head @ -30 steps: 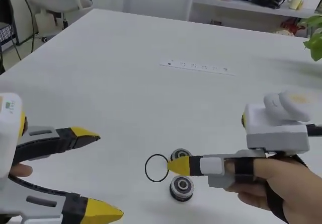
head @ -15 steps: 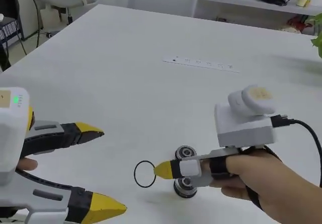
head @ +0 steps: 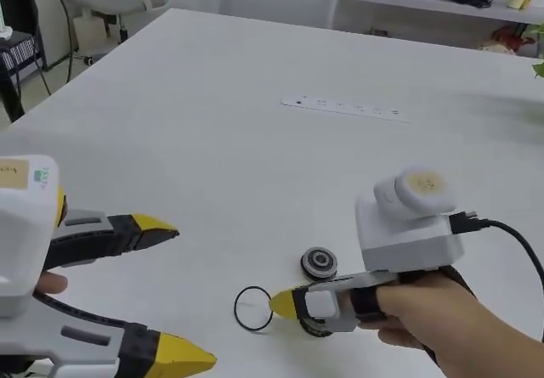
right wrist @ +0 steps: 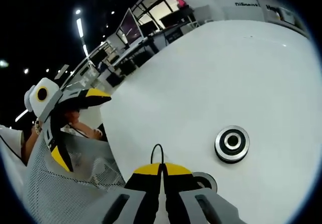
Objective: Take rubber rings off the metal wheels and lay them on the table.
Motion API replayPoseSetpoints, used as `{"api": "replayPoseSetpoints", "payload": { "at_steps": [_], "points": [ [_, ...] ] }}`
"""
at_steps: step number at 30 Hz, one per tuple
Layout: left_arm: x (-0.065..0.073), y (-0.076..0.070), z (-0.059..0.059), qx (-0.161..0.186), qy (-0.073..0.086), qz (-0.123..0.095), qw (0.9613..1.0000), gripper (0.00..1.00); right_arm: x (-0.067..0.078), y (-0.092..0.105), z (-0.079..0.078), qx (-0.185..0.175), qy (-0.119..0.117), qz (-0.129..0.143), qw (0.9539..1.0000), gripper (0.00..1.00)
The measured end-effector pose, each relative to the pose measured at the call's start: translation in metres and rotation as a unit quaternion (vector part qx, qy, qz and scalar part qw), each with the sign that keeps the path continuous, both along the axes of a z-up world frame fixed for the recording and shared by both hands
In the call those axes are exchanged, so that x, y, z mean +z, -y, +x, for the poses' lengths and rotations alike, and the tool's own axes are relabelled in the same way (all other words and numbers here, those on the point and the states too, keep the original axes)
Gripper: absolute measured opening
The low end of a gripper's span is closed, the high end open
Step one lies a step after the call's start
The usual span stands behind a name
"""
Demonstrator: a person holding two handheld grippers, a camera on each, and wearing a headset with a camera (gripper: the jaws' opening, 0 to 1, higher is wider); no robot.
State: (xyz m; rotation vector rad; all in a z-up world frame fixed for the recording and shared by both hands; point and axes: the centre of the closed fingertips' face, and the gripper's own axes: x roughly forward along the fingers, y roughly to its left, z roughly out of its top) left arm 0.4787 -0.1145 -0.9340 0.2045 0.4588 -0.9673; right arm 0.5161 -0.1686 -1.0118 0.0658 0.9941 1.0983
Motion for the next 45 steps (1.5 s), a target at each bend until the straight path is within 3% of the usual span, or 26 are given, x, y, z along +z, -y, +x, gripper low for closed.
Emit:
{"api": "replayPoseSetpoints", "payload": {
  "at_steps": [6, 12, 18, 21, 27, 34, 36, 40, 42, 45],
  "points": [
    [-0.002, -0.002, 0.001, 0.006, -0.003, 0.001, 1.0, 0.8, -0.001, 0.004, 0.006, 0.0, 0.025, -0.01, 0.9996, 0.0],
    [-0.003, -0.004, 0.002, 0.01, -0.005, 0.006, 0.9999, 0.79, 0.0, 0.004, 0.006, 0.001, 0.024, -0.008, 0.9997, 0.03],
    [-0.004, -0.006, 0.003, 0.014, -0.005, 0.01, 0.9998, 0.79, 0.002, 0.004, 0.007, 0.015, 0.045, -0.021, 0.9987, 0.07],
    [-0.005, -0.005, 0.003, 0.014, -0.006, 0.011, 0.9998, 0.79, 0.003, 0.007, 0.009, 0.027, 0.067, -0.037, 0.9967, 0.07],
    [-0.006, -0.005, 0.002, 0.013, -0.007, 0.018, 0.9997, 0.78, 0.014, 0.008, 0.012, 0.023, 0.073, -0.02, 0.9969, 0.11],
    [-0.007, -0.007, 0.002, 0.017, -0.007, 0.026, 0.9995, 0.78, 0.029, 0.017, 0.017, 0.018, 0.099, -0.014, 0.9948, 0.13],
    [-0.007, -0.007, 0.003, 0.018, -0.006, 0.027, 0.9994, 0.79, 0.034, 0.02, 0.019, 0.023, 0.117, -0.014, 0.9928, 0.14],
    [-0.003, -0.008, 0.005, 0.024, 0.0, 0.035, 0.9991, 0.8, 0.047, 0.024, 0.021, 0.03, 0.13, 0.001, 0.9911, 0.17],
    [0.003, -0.005, 0.006, 0.018, 0.011, 0.036, 0.9991, 0.83, 0.055, 0.025, 0.021, 0.033, 0.141, 0.012, 0.9894, 0.19],
    [0.009, 0.001, 0.006, 0.016, 0.009, 0.036, 0.9992, 0.83, 0.063, 0.028, 0.023, 0.026, 0.147, 0.03, 0.9883, 0.21]
  ]
}}
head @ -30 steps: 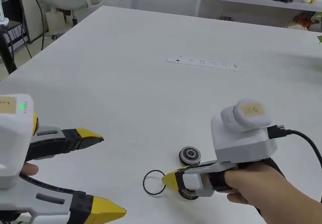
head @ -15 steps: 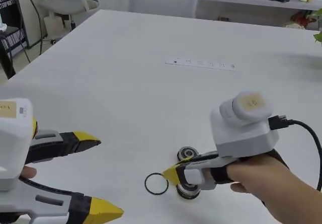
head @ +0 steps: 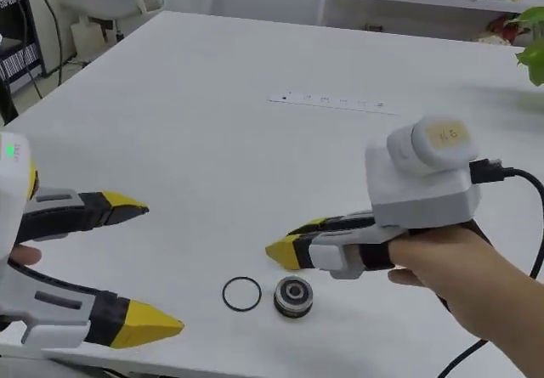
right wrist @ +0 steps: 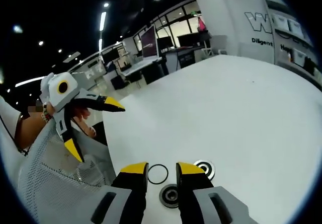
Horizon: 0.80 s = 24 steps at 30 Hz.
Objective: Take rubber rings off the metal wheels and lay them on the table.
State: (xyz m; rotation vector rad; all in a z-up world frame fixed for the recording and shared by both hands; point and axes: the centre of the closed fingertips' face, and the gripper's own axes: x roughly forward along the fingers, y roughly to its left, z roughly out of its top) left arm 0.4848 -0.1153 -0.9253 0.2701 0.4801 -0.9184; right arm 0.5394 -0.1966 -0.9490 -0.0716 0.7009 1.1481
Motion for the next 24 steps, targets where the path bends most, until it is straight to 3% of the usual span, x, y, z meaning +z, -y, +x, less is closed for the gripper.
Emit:
{"api": "replayPoseSetpoints", "payload": {
  "at_steps": [5, 8, 11, 18, 20, 22, 24],
  "points": [
    [0.005, 0.004, -0.002, -0.003, -0.001, 0.012, 0.9999, 0.83, 0.006, 0.009, 0.001, -0.007, 0.014, 0.021, 0.9997, 0.23],
    [0.011, 0.009, 0.001, -0.004, 0.0, 0.011, 0.9999, 0.83, 0.001, 0.018, 0.002, -0.017, 0.011, 0.015, 0.9997, 0.24],
    [0.018, 0.02, 0.005, -0.016, 0.005, 0.008, 0.9998, 0.82, -0.007, 0.028, 0.004, -0.029, 0.003, 0.006, 0.9996, 0.22],
    [0.025, 0.05, 0.021, -0.042, 0.026, 0.019, 0.9986, 0.78, -0.008, 0.038, 0.01, -0.052, 0.007, 0.009, 0.9986, 0.24],
    [0.027, 0.056, 0.021, -0.047, 0.027, 0.011, 0.9985, 0.76, -0.008, 0.039, 0.009, -0.051, 0.006, 0.009, 0.9986, 0.23],
    [0.032, 0.065, 0.019, -0.052, 0.024, -0.013, 0.9983, 0.77, -0.009, 0.037, 0.008, -0.043, 0.006, 0.009, 0.999, 0.24],
    [0.033, 0.067, 0.019, -0.058, 0.028, -0.016, 0.9978, 0.77, -0.011, 0.037, 0.006, -0.035, 0.014, -0.003, 0.9993, 0.24]
  ]
}}
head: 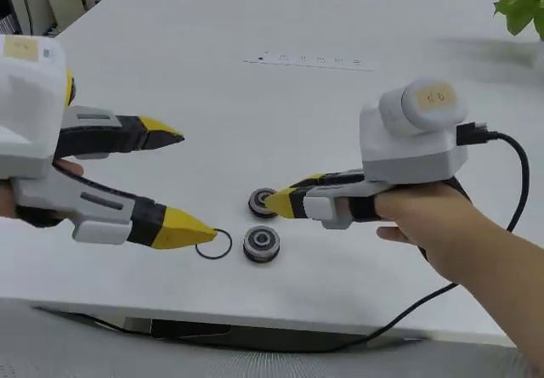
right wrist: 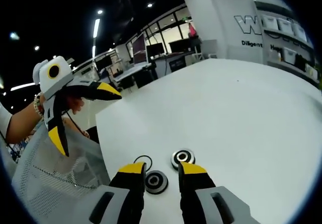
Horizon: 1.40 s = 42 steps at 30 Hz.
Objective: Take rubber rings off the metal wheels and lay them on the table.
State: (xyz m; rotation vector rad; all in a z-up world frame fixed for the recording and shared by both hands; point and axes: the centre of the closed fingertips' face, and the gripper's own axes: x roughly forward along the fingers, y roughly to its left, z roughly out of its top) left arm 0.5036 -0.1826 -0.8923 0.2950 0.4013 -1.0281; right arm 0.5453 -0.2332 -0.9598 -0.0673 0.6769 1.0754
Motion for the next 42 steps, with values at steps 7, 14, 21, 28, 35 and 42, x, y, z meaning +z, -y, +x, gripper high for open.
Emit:
{"api": "replayPoseSetpoints", "payload": {
  "at_steps": [7, 14, 21, 28, 35, 42],
  "points": [
    [-0.003, -0.005, 0.002, -0.02, 0.01, 0.017, 0.9996, 0.76, -0.005, 0.001, -0.004, 0.015, 0.006, -0.02, 0.9997, 0.24],
    [-0.009, -0.016, -0.001, -0.056, 0.005, 0.03, 0.998, 0.74, 0.005, 0.008, 0.007, -0.018, -0.022, 0.033, 0.9991, 0.25],
    [-0.014, -0.027, -0.006, -0.083, -0.01, 0.023, 0.9962, 0.75, 0.007, 0.014, 0.016, -0.035, -0.022, 0.053, 0.9977, 0.29],
    [-0.003, -0.023, -0.002, -0.091, 0.005, 0.004, 0.9959, 0.73, 0.002, 0.006, 0.011, -0.01, -0.02, 0.039, 0.999, 0.34],
    [0.003, -0.009, 0.009, -0.092, 0.016, -0.009, 0.9956, 0.71, -0.002, 0.003, 0.007, 0.007, -0.023, 0.032, 0.9992, 0.34],
    [0.003, 0.006, 0.023, -0.095, 0.031, 0.001, 0.995, 0.65, -0.008, 0.0, 0.006, 0.021, -0.03, 0.025, 0.999, 0.32]
  ]
}}
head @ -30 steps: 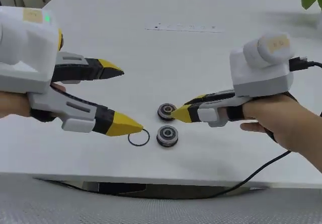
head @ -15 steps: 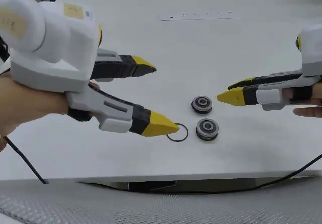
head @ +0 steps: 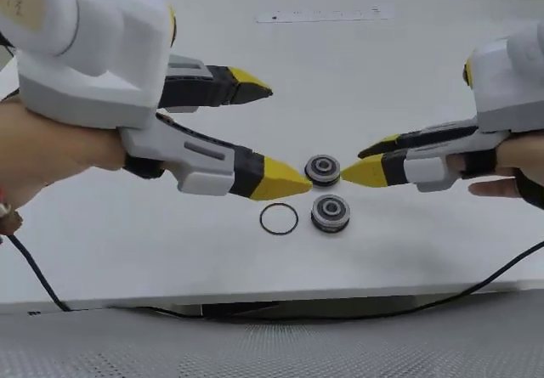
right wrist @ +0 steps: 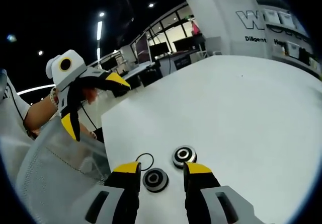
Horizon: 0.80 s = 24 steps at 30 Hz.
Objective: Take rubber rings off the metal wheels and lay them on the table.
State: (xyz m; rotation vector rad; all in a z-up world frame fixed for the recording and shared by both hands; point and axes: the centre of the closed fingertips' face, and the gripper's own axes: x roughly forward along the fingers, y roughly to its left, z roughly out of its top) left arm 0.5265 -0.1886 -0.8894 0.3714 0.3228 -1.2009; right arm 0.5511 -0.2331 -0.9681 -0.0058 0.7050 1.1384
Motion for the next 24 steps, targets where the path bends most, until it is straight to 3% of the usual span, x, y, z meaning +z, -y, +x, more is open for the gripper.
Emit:
{"api": "replayPoseSetpoints", "payload": {
  "at_steps": [2, 6, 10, 14, 15, 17, 20, 24],
  "points": [
    [0.001, 0.003, 0.004, 0.011, 0.003, -0.006, 0.9999, 0.63, 0.0, -0.004, -0.001, 0.006, -0.002, 0.002, 1.0, 0.32],
    [0.003, 0.012, 0.008, 0.021, 0.0, -0.023, 0.9995, 0.62, -0.008, -0.007, -0.013, 0.04, 0.006, -0.024, 0.9989, 0.32],
    [-0.006, 0.02, 0.017, 0.023, -0.002, -0.017, 0.9996, 0.58, -0.019, -0.002, -0.017, 0.058, 0.02, -0.064, 0.996, 0.32],
    [-0.018, 0.033, 0.017, 0.0, -0.006, -0.004, 1.0, 0.54, -0.029, 0.002, -0.023, 0.075, 0.019, -0.092, 0.9928, 0.3],
    [-0.02, 0.038, 0.017, -0.01, -0.002, -0.001, 0.9999, 0.53, -0.036, 0.007, -0.022, 0.074, 0.019, -0.117, 0.9902, 0.28],
    [-0.026, 0.044, 0.016, -0.029, -0.005, 0.008, 0.9995, 0.5, -0.04, 0.005, -0.024, 0.08, 0.019, -0.119, 0.9895, 0.28],
    [-0.034, 0.048, 0.02, -0.028, -0.004, 0.007, 0.9996, 0.47, -0.043, 0.004, -0.026, 0.083, 0.011, -0.115, 0.9898, 0.29],
    [-0.042, 0.046, 0.024, -0.005, -0.016, -0.014, 0.9998, 0.45, -0.055, 0.003, -0.033, 0.109, 0.005, -0.124, 0.9863, 0.29]
  ]
}}
